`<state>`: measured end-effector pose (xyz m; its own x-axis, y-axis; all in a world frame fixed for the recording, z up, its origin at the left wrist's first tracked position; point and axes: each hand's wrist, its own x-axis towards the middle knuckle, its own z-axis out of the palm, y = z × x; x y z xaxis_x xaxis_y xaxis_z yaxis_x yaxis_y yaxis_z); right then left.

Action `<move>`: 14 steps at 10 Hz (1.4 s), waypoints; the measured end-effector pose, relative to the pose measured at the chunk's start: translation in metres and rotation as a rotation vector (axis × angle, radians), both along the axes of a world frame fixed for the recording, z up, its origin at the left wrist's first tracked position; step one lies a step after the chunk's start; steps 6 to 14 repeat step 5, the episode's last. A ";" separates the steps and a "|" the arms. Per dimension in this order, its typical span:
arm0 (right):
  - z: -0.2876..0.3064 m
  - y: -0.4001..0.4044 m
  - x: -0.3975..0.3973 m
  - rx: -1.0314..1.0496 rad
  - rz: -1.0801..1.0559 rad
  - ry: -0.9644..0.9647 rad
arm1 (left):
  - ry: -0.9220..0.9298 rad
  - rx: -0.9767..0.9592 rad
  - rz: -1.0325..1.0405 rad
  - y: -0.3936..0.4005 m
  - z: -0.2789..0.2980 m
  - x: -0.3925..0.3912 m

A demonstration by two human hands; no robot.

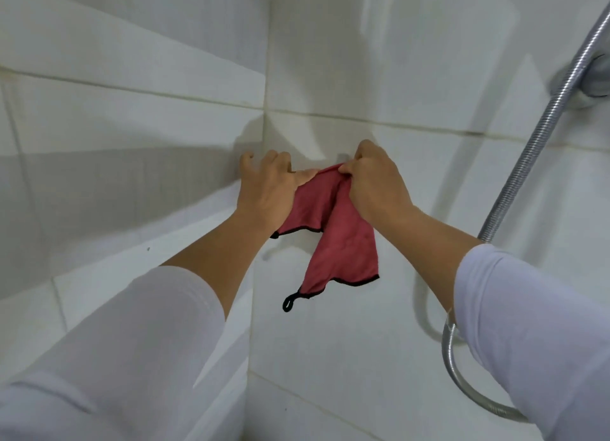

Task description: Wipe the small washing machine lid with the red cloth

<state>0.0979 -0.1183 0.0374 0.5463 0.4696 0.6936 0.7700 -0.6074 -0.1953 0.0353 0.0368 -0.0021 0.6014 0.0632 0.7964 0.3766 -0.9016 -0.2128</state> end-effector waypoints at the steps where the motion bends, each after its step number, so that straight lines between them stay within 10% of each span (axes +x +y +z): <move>1: -0.009 -0.001 0.001 -0.055 -0.040 -0.096 | -0.100 0.005 -0.035 -0.001 -0.020 0.006; 5: -0.034 -0.021 -0.028 0.226 0.103 0.298 | -0.201 -0.609 -0.314 -0.065 -0.069 -0.002; 14: -0.034 -0.021 -0.028 0.226 0.103 0.298 | -0.201 -0.609 -0.314 -0.065 -0.069 -0.002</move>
